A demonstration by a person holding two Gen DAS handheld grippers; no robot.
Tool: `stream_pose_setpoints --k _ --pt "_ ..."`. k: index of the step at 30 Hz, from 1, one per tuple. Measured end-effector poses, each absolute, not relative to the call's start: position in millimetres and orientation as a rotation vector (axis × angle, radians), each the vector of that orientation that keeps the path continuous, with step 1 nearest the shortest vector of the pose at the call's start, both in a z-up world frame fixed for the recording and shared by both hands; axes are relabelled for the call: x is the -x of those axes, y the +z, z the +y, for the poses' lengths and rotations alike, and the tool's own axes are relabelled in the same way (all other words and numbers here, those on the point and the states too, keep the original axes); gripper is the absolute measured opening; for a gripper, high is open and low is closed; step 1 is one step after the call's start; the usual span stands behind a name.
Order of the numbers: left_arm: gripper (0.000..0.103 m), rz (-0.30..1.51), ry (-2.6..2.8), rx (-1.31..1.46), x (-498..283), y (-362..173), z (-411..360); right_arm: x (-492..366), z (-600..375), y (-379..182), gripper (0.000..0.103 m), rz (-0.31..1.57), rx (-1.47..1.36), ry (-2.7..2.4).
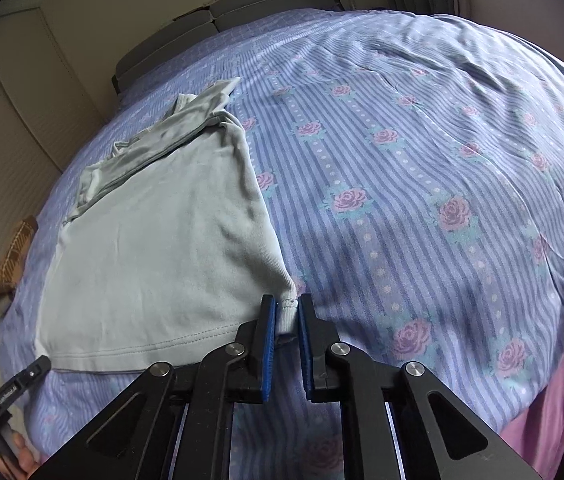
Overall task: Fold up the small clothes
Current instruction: 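Grasp the hem corners with the left tool while the right tool grasps too, then lift the hem and fold it toward the collar with both tools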
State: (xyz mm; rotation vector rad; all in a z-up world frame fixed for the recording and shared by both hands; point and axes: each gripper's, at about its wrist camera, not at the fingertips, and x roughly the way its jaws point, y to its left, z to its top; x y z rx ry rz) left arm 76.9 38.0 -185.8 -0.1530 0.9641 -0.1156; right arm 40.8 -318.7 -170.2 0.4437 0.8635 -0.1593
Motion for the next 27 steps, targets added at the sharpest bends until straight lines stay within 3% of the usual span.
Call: stream_pose_setpoints --k 27 --pt "0.009 0.854 -0.124 0.155 -24.3 -128.9 43.1 19.7 -318.0 -108.0 0.007 0.755 -0.438 -0.123"
